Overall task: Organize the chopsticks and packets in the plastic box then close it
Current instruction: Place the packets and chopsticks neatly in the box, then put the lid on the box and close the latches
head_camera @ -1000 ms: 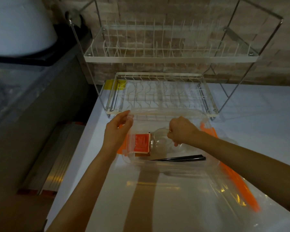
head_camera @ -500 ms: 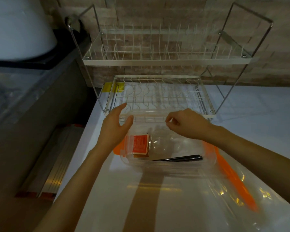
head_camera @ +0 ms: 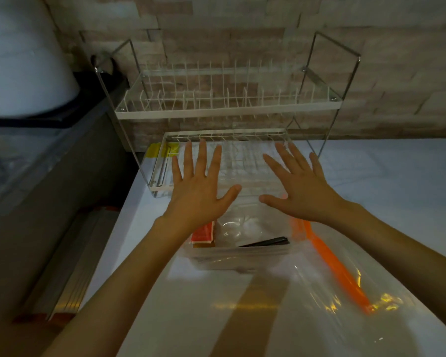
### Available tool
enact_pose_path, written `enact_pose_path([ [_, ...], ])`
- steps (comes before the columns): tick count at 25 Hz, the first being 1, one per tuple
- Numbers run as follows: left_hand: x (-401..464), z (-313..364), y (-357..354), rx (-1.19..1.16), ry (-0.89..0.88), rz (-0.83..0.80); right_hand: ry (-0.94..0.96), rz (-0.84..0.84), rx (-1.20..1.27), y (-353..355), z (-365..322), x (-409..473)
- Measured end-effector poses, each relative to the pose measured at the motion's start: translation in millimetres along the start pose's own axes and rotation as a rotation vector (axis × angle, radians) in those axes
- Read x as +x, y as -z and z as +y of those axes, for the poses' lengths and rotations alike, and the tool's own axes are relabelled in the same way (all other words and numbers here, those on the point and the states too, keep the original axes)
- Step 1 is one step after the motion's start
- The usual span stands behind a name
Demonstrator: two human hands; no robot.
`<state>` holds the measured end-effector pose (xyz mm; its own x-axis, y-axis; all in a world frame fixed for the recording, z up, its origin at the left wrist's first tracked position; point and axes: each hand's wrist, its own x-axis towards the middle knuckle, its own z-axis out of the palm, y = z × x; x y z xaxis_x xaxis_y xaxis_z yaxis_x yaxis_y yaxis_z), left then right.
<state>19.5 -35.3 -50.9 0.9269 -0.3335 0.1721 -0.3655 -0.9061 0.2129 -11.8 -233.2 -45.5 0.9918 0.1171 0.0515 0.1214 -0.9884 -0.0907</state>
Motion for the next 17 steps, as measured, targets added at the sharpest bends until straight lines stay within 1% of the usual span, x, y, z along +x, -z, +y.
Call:
enact_pose_path([
  [4,-4.1,23.6,1.0,0.027,-0.058,-0.052,-0.081,-0.01,0.005,5.4,14.1,-19.5],
  [9,-4.7,77.6,-1.7,0.014,-0.175,-0.086,-0.158,0.047,0.028,11.7,43.2,-53.2],
  [17,-27.9,174.3,-26.9,-0.053,-0.313,-0.217,-0.33,-0.044,0.051,7.8,102.7,-114.4],
])
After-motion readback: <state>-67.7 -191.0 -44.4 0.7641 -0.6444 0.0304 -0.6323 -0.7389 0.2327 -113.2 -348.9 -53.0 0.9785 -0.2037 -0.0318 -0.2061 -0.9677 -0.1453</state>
